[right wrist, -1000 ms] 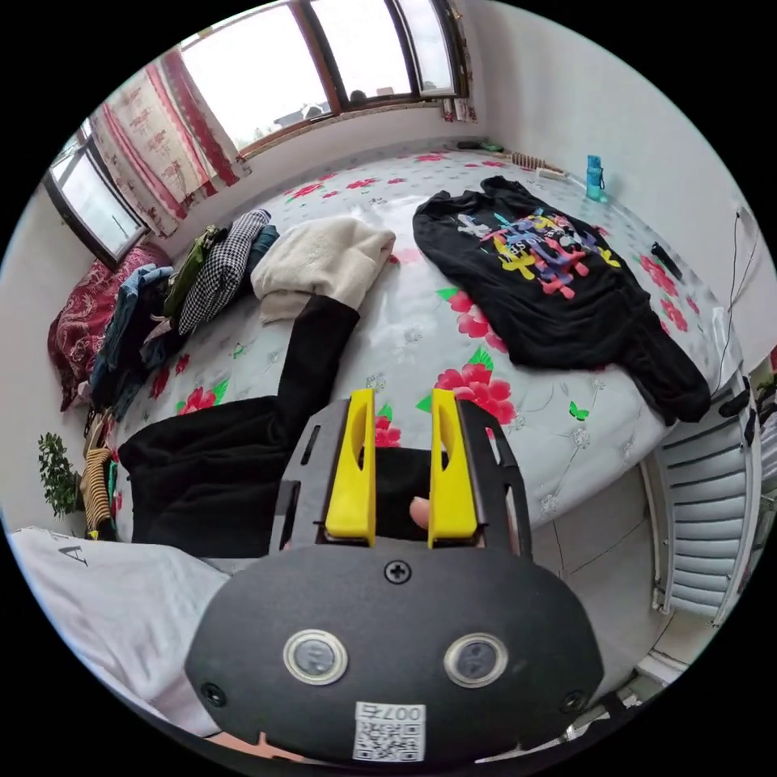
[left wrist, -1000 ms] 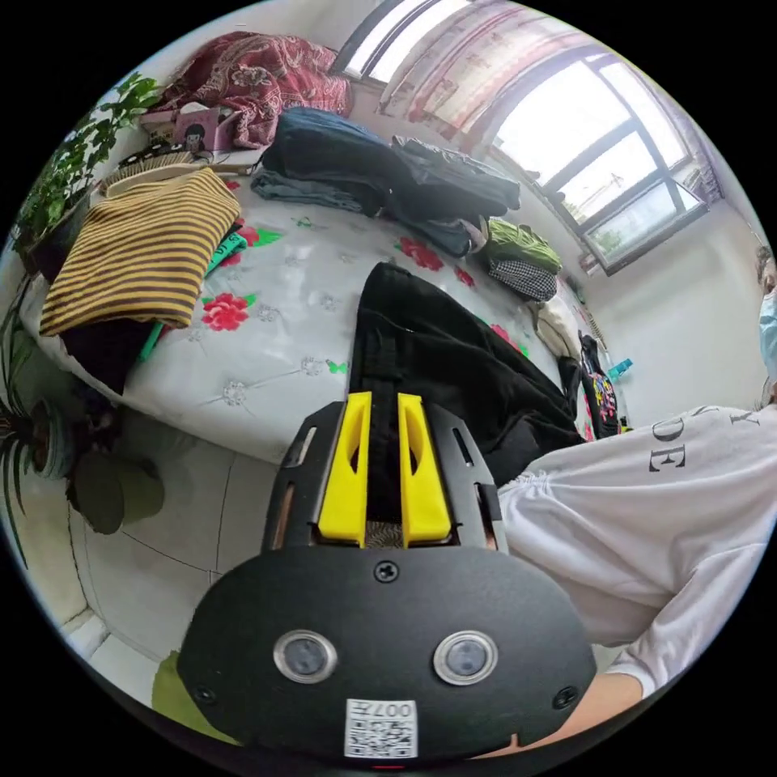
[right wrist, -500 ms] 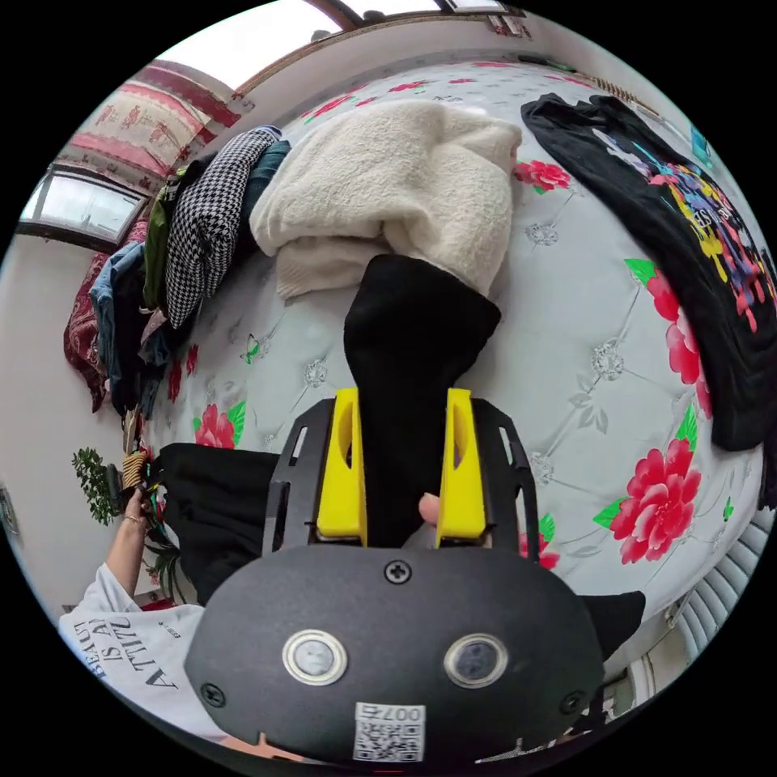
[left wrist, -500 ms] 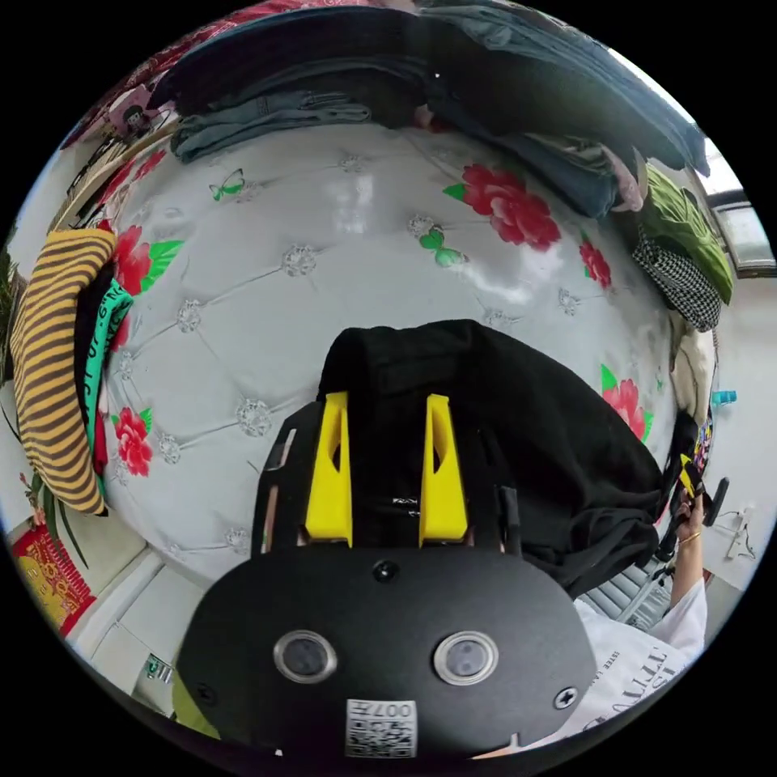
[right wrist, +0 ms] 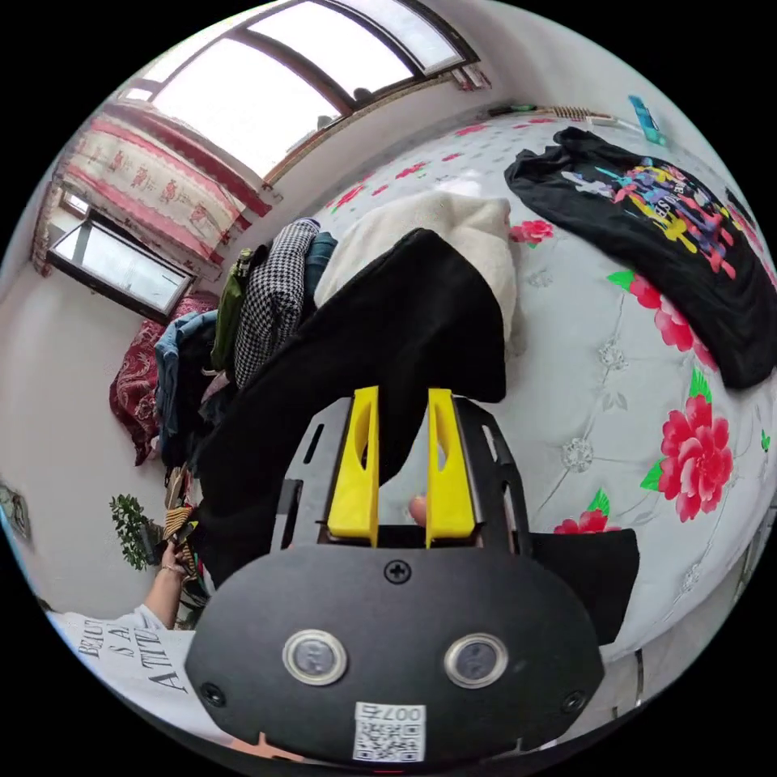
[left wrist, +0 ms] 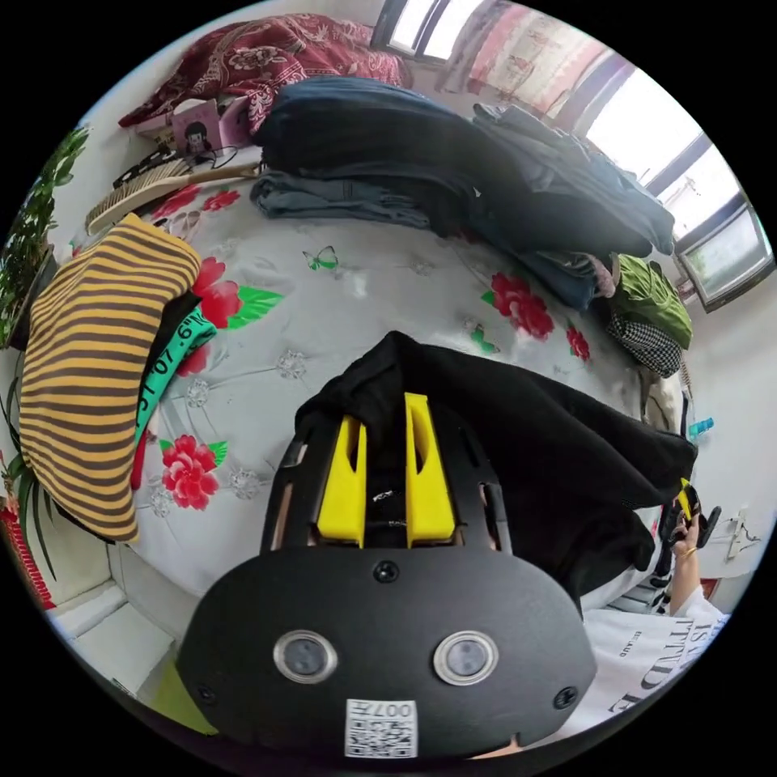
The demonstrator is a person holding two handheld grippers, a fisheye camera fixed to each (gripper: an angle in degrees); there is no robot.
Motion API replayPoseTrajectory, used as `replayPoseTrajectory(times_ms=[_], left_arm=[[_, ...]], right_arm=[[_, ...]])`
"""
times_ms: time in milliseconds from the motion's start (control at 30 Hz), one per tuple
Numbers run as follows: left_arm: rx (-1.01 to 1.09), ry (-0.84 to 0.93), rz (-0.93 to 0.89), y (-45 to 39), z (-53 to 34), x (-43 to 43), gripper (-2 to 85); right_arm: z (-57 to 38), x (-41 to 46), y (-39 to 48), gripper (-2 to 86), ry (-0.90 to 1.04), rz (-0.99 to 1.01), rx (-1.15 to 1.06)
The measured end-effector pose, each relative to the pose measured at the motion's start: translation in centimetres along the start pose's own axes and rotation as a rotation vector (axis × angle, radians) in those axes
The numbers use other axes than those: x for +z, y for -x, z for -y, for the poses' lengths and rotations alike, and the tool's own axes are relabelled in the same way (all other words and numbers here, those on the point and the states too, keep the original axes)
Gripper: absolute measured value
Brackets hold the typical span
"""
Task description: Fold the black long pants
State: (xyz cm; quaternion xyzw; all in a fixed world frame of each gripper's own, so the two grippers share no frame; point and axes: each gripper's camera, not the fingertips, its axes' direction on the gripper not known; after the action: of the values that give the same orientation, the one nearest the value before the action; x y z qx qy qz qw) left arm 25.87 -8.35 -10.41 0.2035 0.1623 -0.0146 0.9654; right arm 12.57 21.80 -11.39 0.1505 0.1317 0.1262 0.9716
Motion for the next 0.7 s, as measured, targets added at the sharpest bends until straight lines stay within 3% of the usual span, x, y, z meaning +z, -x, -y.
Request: replayPoseTrajectory(times_ms=[133, 267, 500, 567, 633, 700], left_arm=[[0.032, -0.051, 0.038, -1.1, -3.5, -2.5, 11.3], [0.156, -0.086, 0.107, -3.4, -12.3, -5.5, 10.9], [0.381, 0.168, 0.069, -9.2, -28.9, 0.1, 12.8], [0.495, 0.232, 0.142, -11.0, -30.9, 3.4, 11.3], [0.640, 0.254, 0.228, -12.5, -31.5, 5.3, 6.0], [0.678, 0.296, 0.272, -12.5, -30.4, 5.2, 0.9]], right_arm=[[-1.0, -0.6, 1.5, 9.3, -0.002, -0.066, -0.087], [-4.7, -1.7, 5.4, 10.8, 0.170, -0.088, -0.348], [-16.1, 6.0, 13.9, 12.4, 0.523, -0.073, -0.799], [-19.2, 10.6, 15.8, 12.1, 0.606, -0.231, -0.905], [-20.5, 11.1, 17.2, 10.0, 0.515, -0.372, -1.028], [-19.8, 10.9, 18.6, 5.8, 0.578, -0.430, -1.055]])
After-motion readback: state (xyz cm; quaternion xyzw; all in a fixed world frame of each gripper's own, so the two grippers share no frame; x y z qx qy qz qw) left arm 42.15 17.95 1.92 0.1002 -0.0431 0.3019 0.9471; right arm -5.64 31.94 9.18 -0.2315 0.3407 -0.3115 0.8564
